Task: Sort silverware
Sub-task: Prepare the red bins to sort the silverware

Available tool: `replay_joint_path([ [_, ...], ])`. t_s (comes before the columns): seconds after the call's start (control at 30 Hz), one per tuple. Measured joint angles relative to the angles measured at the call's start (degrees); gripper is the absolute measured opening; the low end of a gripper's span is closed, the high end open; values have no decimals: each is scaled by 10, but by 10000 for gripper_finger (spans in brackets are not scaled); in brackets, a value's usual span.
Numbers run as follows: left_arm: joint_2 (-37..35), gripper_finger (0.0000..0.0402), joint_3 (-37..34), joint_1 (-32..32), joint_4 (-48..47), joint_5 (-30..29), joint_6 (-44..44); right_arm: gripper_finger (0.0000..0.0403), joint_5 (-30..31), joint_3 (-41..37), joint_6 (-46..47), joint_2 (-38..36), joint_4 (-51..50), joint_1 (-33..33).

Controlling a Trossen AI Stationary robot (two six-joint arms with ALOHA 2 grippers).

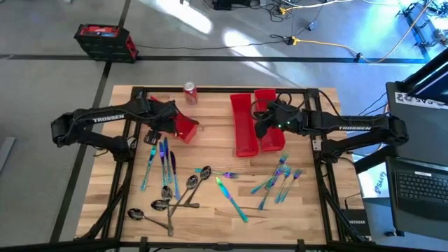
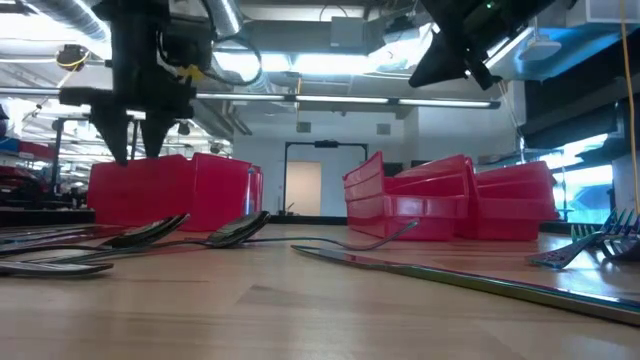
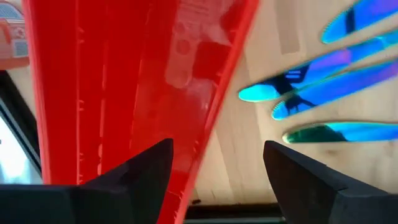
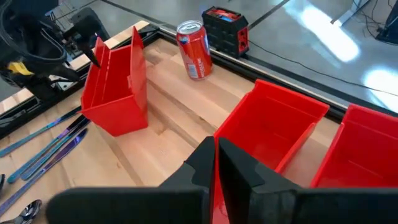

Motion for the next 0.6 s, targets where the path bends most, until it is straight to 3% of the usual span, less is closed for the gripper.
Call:
replay_joint_path([
  [0.6, 55, 231, -4, 16, 45, 2, 45, 3, -5, 0, -4, 0, -6, 0],
])
